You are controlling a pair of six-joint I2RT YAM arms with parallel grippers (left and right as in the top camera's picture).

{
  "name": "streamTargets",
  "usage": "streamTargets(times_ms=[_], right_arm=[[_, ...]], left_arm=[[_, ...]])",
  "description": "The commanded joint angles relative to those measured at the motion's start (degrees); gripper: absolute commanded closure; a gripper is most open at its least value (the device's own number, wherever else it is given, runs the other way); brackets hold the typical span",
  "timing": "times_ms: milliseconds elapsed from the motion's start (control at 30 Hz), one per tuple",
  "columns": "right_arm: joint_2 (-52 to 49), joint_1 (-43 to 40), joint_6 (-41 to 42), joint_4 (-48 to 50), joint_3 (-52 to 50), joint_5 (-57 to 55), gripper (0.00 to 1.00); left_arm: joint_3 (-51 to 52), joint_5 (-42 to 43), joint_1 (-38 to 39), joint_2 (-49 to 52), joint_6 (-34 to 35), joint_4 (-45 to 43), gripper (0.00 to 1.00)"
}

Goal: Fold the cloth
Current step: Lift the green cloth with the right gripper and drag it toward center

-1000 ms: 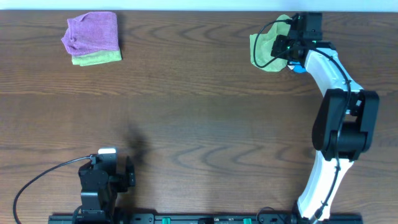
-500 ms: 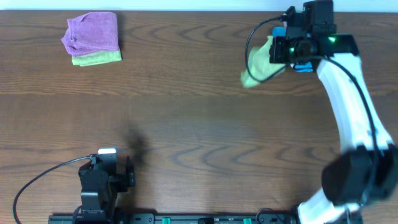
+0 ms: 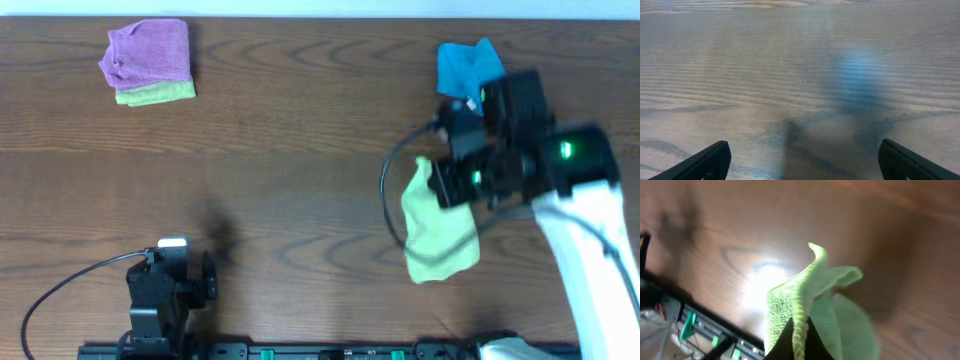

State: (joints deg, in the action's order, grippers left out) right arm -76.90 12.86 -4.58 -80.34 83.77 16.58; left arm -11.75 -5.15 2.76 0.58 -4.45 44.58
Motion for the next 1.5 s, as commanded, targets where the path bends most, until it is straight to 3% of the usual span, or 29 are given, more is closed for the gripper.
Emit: streamTargets(times_ms=[0, 133, 233, 567, 733, 867, 900, 933, 967, 1200, 1333, 1467], right_arm=[[7.58, 1.84, 1.49, 1.68, -9.33, 2.05, 0.99], [16.2, 2.8, 6.19, 8.98, -18.25, 4.09, 0.99], [17.14, 3.48, 6.34, 12.17, -19.3, 4.48, 0.99], [5.35, 8.46, 6.71, 28.3, -19.3, 4.46, 0.99], [-3.41, 9.35, 6.95, 43.87, -19.28, 4.31, 0.99], [-15.54, 9.53, 10.21, 67.56, -17.68, 2.23, 0.99], [-18.56, 9.75, 10.1, 71.8, -16.59, 2.25, 0.82], [-21.07, 9.99, 10.1, 74.71, -15.41, 2.27, 0.27], [-24.06, 10.25, 10.08, 76.96, -13.31, 2.23, 0.01], [-25.97, 10.32, 7.78, 67.14, -0.76, -5.62, 0.01], [-22.91, 9.92, 6.21, 51.89, 3.67, -11.74, 0.01], [-18.62, 9.33, 5.44, 33.92, 3.98, -10.62, 0.01]], left_arm=[[1.51, -0.83, -0.22, -0.37, 0.39, 1.9, 0.05], [1.51, -0.83, -0.22, -0.37, 0.39, 1.9, 0.05], [1.51, -0.83, -0.22, -0.37, 0.39, 1.9, 0.05], [1.51, -0.83, -0.22, -0.37, 0.39, 1.9, 0.05], [1.51, -0.83, -0.22, -0.37, 0.39, 1.9, 0.05], [1.51, -0.83, -0.22, -0.37, 0.39, 1.9, 0.05], [1.51, -0.83, -0.22, -0.37, 0.39, 1.9, 0.05], [1.51, -0.83, -0.22, -0.37, 0.39, 1.9, 0.05], [1.51, -0.83, -0.22, -0.37, 0.39, 1.9, 0.05], [1.51, -0.83, -0.22, -0.37, 0.39, 1.9, 0.05], [1.51, -0.87, -0.22, -0.37, 0.37, 1.9, 0.05], [1.51, -0.85, -0.22, -0.37, 0.37, 1.88, 0.05]])
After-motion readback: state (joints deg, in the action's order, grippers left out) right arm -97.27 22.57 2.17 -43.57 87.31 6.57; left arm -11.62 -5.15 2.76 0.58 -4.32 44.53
